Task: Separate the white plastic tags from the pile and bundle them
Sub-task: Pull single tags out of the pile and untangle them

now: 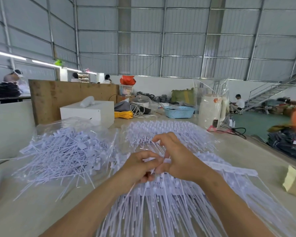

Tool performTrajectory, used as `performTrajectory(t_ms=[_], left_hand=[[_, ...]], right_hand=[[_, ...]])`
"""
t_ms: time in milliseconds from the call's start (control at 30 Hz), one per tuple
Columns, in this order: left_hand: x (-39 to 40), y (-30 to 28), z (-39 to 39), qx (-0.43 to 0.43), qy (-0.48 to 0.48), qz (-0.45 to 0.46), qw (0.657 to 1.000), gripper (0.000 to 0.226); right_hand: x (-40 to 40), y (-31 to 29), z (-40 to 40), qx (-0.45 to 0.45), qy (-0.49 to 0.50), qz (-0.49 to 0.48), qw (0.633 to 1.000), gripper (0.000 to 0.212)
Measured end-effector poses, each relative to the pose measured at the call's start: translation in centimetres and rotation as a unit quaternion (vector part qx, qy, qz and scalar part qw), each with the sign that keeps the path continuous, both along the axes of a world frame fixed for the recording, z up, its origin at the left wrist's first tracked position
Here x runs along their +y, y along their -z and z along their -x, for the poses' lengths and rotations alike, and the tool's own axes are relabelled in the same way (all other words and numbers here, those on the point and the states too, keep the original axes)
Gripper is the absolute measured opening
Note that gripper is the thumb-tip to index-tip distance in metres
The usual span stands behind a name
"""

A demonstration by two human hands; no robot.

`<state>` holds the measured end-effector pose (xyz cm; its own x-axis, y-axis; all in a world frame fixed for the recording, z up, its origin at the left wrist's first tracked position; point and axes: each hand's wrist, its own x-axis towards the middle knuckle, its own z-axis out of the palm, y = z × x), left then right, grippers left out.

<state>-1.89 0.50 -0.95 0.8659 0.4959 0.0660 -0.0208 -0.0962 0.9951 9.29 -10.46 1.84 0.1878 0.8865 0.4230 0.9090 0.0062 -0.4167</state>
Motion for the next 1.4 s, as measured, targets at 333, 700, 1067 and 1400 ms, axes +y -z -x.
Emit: performTrajectory(t_ms=[333,700,1067,1400], left_hand=[[-0.3,-0.2,-0.2,-0.037,-0.005,0.024,0.999,0.038],[-1.1,-0.3,-0.6,-0.053,-0.116,-0.094,0.987,0.044],[-0.1,-0.8,0.0,-0.02,0.039,0.001,0.999,0.043],[-0.4,0.2,-0.6,-0.013,0.007,0.023,1.0,0.025]], right_hand=[[-1.0,0.5,-1.7,0.075,-0.021,-0.003,0.997,0.016],[-0.5,0.3,-1.0,0.039,-0.005,-0.025,0.999,0.035],[-1.9,-1.2,-0.3,0.123,-0.085,0.04,0.988,0.019],[-1.5,-0.5,0.2,0.089,-0.063,-0.001,0.994,0.015]])
